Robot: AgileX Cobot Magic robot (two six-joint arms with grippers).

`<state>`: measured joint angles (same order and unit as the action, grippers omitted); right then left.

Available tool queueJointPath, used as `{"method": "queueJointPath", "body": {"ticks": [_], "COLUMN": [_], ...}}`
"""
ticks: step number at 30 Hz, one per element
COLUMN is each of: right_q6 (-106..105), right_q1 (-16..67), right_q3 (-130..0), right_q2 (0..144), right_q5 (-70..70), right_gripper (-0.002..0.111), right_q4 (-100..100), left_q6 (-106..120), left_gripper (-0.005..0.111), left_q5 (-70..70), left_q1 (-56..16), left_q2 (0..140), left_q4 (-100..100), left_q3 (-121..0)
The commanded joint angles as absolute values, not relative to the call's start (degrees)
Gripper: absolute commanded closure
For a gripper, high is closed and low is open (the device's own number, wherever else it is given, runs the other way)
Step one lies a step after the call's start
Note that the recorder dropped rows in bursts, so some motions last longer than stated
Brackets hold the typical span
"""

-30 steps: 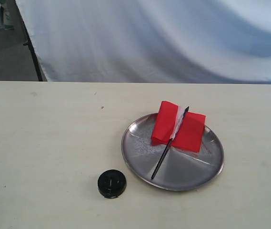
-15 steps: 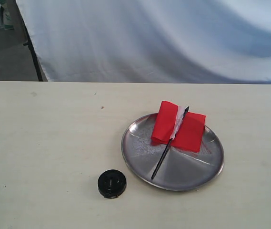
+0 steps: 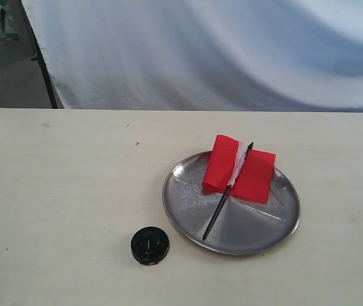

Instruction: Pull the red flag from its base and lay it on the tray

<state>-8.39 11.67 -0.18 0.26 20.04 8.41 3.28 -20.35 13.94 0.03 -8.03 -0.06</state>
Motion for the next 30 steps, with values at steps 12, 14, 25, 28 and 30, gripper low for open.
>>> {"method": "queueJointPath", "body": {"ticks": [12,14,25,28,30], "right_q6": [-8.32,-8.32,-8.32,-8.32,-8.32], "right_q1": [11.79,11.79,11.79,11.79,11.79], "right_q3": [0.0,0.0,0.0,0.0,0.0], "right_q2": [0.0,0.0,0.0,0.0,0.0], "right_q5": [20.11,20.11,20.11,20.11,20.11], "right_gripper": [0.108,0.108,0.108,0.108,0.108], "right_q4": [8.47,8.47,8.47,8.47,8.47], "left_q6": [3.02,3.02,3.02,3.02,3.02], "left_gripper": [0.107,0.107,0.107,0.107,0.107], "left_q5": [-20.19,-20.19,-20.19,-20.19,-20.19], "left_q1": [13.98,13.98,13.98,13.98,13.98], "left_q2": [0.0,0.0,0.0,0.0,0.0], "left_q4": [-7.57,-7.57,-7.57,-7.57,-7.57], "left_q3": [0.0,0.0,0.0,0.0,0.0]}}
